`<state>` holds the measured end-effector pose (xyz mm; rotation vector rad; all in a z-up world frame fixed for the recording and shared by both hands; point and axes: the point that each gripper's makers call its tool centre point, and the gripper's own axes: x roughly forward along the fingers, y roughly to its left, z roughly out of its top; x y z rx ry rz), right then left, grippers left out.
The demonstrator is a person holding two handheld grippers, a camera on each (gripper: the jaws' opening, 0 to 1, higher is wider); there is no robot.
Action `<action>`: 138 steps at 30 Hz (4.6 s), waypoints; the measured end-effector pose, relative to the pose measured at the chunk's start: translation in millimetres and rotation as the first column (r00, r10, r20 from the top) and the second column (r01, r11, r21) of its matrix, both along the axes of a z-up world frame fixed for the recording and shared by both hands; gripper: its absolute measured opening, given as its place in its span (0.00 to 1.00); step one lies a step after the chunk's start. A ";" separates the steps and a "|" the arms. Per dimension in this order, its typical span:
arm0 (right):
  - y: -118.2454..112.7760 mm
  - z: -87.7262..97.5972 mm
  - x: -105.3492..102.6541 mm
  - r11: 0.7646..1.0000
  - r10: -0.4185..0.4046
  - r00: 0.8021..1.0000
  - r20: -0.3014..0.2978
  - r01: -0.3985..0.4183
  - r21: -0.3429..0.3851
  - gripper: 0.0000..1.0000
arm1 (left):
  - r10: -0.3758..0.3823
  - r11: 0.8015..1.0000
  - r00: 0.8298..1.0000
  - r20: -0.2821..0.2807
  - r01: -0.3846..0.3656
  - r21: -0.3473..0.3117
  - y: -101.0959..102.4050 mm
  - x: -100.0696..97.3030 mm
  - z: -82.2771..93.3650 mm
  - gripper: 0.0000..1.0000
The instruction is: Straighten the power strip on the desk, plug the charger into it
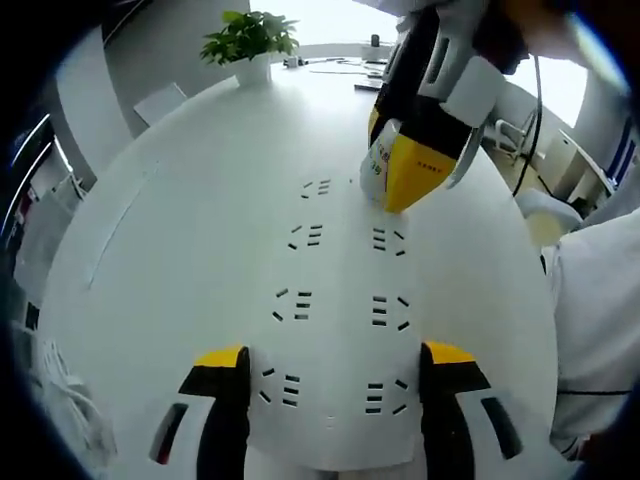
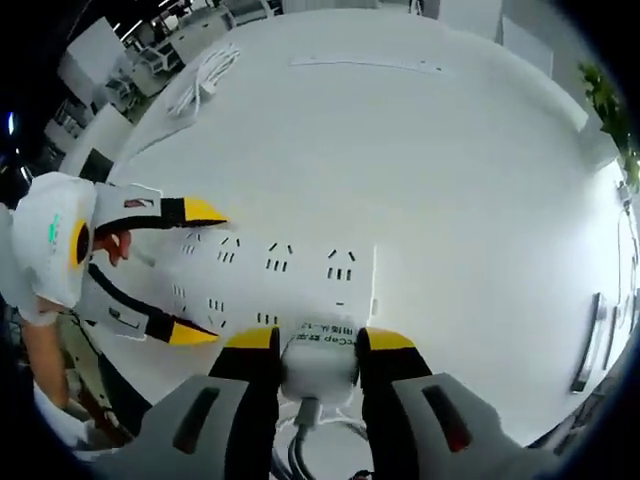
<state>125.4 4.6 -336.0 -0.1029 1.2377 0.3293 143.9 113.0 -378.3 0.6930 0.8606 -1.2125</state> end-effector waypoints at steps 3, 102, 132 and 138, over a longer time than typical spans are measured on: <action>-5.5 6.5 4.3 1.000 0.026 1.000 -0.003 -0.026 -0.007 0.28 | 0.001 1.000 1.000 0.000 -0.001 -0.002 -0.5 0.5 0.1 0.69; -12.3 -2.5 3.9 0.995 0.028 0.998 0.050 -0.032 0.093 0.30 | -0.123 0.990 0.992 -0.003 0.123 -0.063 -14.3 20.2 -2.8 0.71; 14.7 35.0 -39.3 0.864 0.321 0.807 0.497 -0.464 0.197 0.64 | -0.055 0.988 0.998 -0.020 0.051 -0.144 -13.4 2.1 1.8 0.86; 15.0 40.3 -42.5 0.834 0.293 0.768 0.570 -0.496 0.241 0.77 | -0.023 0.988 0.999 -0.038 0.017 -0.154 -6.9 -12.1 16.3 0.87</action>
